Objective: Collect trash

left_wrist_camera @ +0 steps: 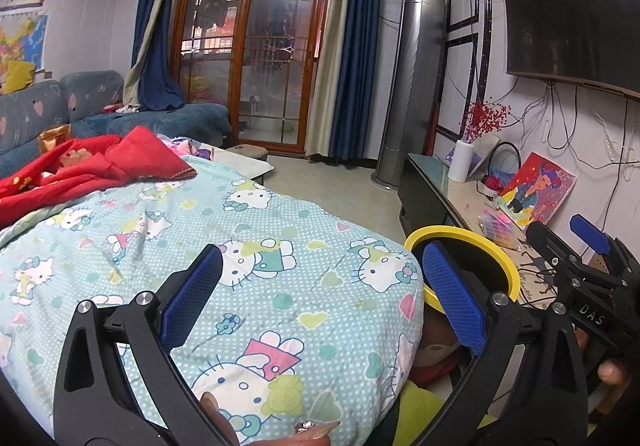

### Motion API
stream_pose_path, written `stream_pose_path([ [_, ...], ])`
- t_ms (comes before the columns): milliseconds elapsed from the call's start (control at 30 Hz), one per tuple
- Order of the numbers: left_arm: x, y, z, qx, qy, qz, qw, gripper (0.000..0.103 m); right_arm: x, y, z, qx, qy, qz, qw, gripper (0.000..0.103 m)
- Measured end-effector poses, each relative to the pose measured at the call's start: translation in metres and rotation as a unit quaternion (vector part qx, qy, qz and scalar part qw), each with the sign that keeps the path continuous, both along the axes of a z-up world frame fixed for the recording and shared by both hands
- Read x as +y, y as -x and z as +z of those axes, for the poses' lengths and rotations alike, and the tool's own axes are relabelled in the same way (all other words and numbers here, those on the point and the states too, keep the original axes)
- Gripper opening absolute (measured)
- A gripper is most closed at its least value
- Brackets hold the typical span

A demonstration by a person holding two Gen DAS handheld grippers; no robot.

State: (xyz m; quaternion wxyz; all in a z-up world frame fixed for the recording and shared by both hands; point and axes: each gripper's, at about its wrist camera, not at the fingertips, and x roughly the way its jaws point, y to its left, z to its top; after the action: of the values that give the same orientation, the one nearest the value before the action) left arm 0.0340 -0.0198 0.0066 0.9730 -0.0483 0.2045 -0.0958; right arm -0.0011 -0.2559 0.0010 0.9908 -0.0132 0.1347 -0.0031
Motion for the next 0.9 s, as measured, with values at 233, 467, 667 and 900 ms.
stream_pose_path([
  [233,-0.0001,0.0,0.0002,0.0,-0.001,-0.001,1.0,0.092,-0.0001,-0.0002,0.0,0.0,0.0,0.001,1.0,0.097],
  [467,0.0005,0.0,0.0008,0.0,-0.001,0.0,1.0,0.092,-0.0002,0.0005,-0.0007,-0.001,-0.001,0.001,1.0,0.097],
  [667,0.0004,0.0,0.0011,0.0,-0.001,0.0,1.0,0.092,-0.0007,0.0004,-0.0008,0.0,-0.001,0.0,1.0,0.097],
  [900,0.0005,0.0003,0.001,0.0,-0.002,0.0,1.0,0.092,-0.0013,0.0007,-0.0004,-0.001,-0.002,0.0,1.0,0.097],
])
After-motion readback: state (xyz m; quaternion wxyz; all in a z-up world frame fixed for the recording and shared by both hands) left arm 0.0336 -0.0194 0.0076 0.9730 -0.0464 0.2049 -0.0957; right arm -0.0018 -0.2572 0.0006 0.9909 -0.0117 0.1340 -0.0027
